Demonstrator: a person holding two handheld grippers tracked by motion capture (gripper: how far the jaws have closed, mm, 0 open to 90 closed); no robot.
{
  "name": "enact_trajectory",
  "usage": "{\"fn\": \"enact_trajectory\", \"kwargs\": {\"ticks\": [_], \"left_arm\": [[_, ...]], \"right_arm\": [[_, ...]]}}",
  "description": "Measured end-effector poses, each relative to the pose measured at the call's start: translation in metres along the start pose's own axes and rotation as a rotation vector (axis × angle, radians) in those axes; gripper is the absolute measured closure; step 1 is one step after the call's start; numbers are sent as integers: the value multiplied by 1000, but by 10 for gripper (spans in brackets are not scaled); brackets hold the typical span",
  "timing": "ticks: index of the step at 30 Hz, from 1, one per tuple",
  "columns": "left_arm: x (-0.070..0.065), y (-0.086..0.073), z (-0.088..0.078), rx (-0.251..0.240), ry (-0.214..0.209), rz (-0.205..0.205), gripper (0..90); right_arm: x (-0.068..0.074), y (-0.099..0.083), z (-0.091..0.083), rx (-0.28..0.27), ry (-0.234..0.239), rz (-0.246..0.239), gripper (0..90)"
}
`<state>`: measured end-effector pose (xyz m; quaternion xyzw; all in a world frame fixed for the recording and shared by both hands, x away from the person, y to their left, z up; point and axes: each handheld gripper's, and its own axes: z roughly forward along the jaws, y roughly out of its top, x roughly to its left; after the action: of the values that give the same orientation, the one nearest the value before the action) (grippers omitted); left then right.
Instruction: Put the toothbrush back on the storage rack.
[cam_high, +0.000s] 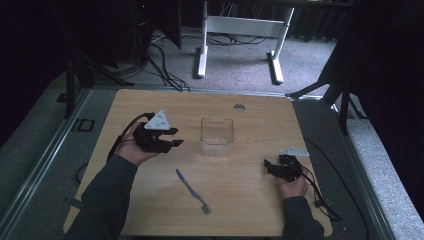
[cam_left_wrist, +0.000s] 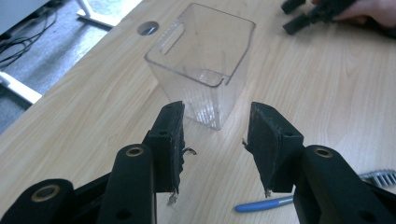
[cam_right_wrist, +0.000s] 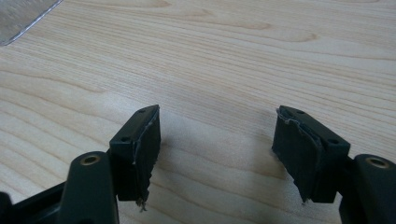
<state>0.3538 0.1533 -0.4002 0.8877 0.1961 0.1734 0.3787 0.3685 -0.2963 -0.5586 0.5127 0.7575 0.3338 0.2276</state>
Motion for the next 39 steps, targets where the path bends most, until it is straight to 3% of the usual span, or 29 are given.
{"fn": "enact_trajectory", "kwargs": {"ticks": [1,2,9,15,26,34,39], "left_arm": [[0,0,0,0,0,0,561],[-1,7,1,25,-15,34,561],[-12,22,10,115,-57,148,540],[-25,24,23,203,-87,227,533],[-45,24,46,319,-125,342,527],[-55,15,67,410,-153,396,527],[-57,11,76,437,-168,405,522]], "right_arm": [[0,0,0,0,0,0,316],[0,0,0,0,0,0,316],[0,0,0,0,0,0,316],[0,0,0,0,0,0,316],[0,0,0,0,0,0,316],[0,0,0,0,0,-1,315],[0,0,0,0,0,-1,315]]}}
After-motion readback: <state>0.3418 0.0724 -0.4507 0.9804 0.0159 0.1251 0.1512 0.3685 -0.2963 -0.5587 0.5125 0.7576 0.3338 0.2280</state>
